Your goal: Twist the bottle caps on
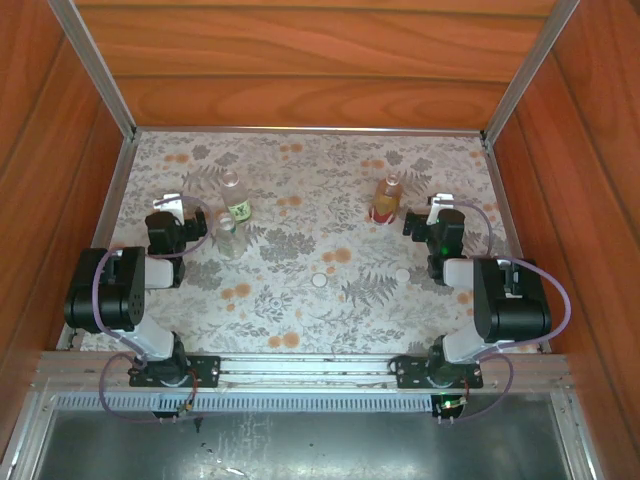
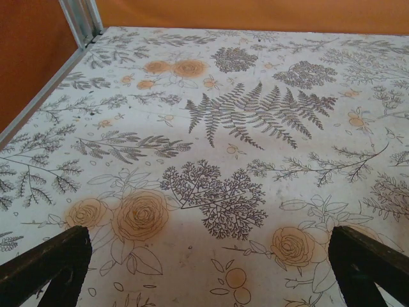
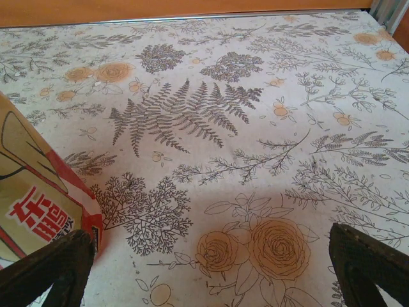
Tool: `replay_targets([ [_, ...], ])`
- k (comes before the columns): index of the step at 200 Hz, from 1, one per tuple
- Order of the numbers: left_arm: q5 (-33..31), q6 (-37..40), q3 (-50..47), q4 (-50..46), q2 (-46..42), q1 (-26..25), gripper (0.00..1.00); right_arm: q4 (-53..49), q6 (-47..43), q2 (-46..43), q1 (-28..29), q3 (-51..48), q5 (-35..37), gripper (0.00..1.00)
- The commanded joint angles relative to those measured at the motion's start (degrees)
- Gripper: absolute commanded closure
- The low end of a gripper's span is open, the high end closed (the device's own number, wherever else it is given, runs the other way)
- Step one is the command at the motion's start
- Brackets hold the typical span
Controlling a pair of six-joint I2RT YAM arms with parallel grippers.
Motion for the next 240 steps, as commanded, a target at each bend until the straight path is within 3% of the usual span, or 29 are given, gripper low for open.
replay_targets([
  [1, 0.4, 0.4, 0.8, -0.3, -0.4, -0.1, 0.0, -0.3, 0.6, -0.5, -0.5, 0.8, 0.2, 0.0],
  [102, 0.5, 0.1, 0.8, -0.4, -0.3, -0.1, 0.0, -1.0, -1.2, -0.4, -0.5, 1.4, -4.2, 0.0],
  [140, 1.9, 0.6, -0.7, -0.3, -2.8, -0.1, 0.0, 1.5, 1.0, -3.7, -0.5, -1.4, 1.1, 0.0],
  [198, 0.4, -0.2, -5.0, -5.0, -18.5, -0.2, 0.0, -15.5, 2.9, -23.0, -0.4, -1.7, 5.6, 0.0],
  [240, 1.3, -2.7, -7.9, -14.8, -38.5, -0.7, 0.0, -28.4, 4.3, -33.5, 2.0, 3.1, 1.0, 0.0],
])
